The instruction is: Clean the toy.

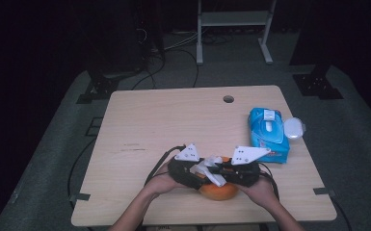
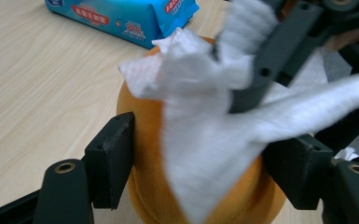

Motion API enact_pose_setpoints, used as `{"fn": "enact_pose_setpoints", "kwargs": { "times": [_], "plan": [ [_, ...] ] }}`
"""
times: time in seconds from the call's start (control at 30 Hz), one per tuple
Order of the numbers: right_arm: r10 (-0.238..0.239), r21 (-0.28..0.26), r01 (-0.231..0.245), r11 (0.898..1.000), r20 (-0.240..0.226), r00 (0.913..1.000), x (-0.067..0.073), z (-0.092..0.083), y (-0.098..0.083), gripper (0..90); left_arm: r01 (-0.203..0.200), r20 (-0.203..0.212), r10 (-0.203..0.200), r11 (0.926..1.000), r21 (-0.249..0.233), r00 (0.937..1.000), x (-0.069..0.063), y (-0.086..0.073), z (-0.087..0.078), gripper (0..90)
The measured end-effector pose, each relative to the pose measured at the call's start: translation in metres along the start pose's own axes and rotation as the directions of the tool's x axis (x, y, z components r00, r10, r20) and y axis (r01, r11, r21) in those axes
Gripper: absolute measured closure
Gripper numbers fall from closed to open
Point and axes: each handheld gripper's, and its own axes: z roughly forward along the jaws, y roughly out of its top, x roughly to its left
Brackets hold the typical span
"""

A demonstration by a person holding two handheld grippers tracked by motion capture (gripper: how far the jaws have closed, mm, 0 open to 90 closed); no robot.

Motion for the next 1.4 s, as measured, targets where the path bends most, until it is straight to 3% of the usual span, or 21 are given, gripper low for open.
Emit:
{"fn": "enact_pose_setpoints", "kwargs": {
  "times": [0.1, 0.2, 0.33, 0.43, 0.5, 0.57, 0.6, 0.73, 0.87, 1.0, 1.13, 1.4],
  "plan": [
    [0.023, -0.003, -0.023, 1.0, 0.036, 0.9991, -0.01, -0.004, -0.003, 84.3, 0.004, 0.001, -0.004, 1.0, -0.005, 1.0, 0.001, -0.004, -0.001, 30.4],
    [0.077, 0.002, -0.078, 0.997, 0.08, 0.9938, -0.025, -0.013, -0.015, 84.3, 0.027, 0.003, -0.027, 0.9995, -0.019, 0.9996, 0.004, -0.009, -0.002, 30.2],
    [0.139, 0.002, -0.139, 0.99, 0.088, 0.9864, -0.033, -0.021, -0.032, 84.2, 0.069, 0.019, -0.068, 0.9967, -0.043, 0.9975, 0.008, -0.012, -0.003, 25.0],
    [0.152, -0.002, -0.152, 0.988, 0.083, 0.9848, -0.031, -0.023, -0.035, 84.2, 0.151, 0.045, -0.15, 0.9878, -0.038, 0.9877, 0.013, -0.011, 0.001, 9.7],
    [0.146, -0.002, -0.147, 0.989, 0.077, 0.9862, -0.028, -0.022, -0.034, 84.2, 0.172, 0.065, -0.17, 0.9849, -0.025, 0.9833, 0.015, -0.011, 0.005, 8.0],
    [0.139, 0.0, -0.139, 0.99, 0.077, 0.9873, -0.026, -0.021, -0.032, 84.2, 0.175, 0.1, -0.173, 0.9845, -0.012, 0.9798, 0.015, -0.011, 0.008, 9.0],
    [0.138, 0.0, -0.138, 0.99, 0.075, 0.9876, -0.025, -0.021, -0.031, 84.1, 0.166, 0.111, -0.163, 0.9861, -0.01, 0.9803, 0.015, -0.011, 0.008, 13.6],
    [0.134, -0.005, -0.134, 0.991, 0.067, 0.9887, -0.023, -0.021, -0.028, 84.1, 0.138, 0.1, -0.137, 0.9903, -0.01, 0.9855, 0.014, -0.01, 0.004, 26.3],
    [0.12, -0.015, -0.119, 0.993, 0.051, 0.9915, -0.018, -0.018, -0.022, 84.1, 0.131, 0.079, -0.129, 0.9911, -0.023, 0.9885, 0.012, -0.01, 0.003, 31.4],
    [0.089, -0.02, -0.089, 0.996, -0.002, 0.996, -0.007, -0.009, -0.009, 84.1, 0.151, 0.065, -0.149, 0.988, -0.032, 0.9867, 0.013, -0.01, 0.005, 30.3],
    [0.035, 0.016, -0.035, 0.999, -0.009, 0.9993, 0.001, 0.007, 0.001, 84.1, 0.148, 0.06, -0.146, 0.9887, -0.025, 0.9875, 0.014, -0.01, 0.005, 30.5],
    [0.057, 0.024, -0.058, 0.998, 0.03, 0.9979, -0.018, 0.009, 0.001, 84.2, 0.107, 0.046, -0.106, 0.9936, -0.035, 0.9933, 0.011, -0.012, 0.005, 31.1]
  ]
}}
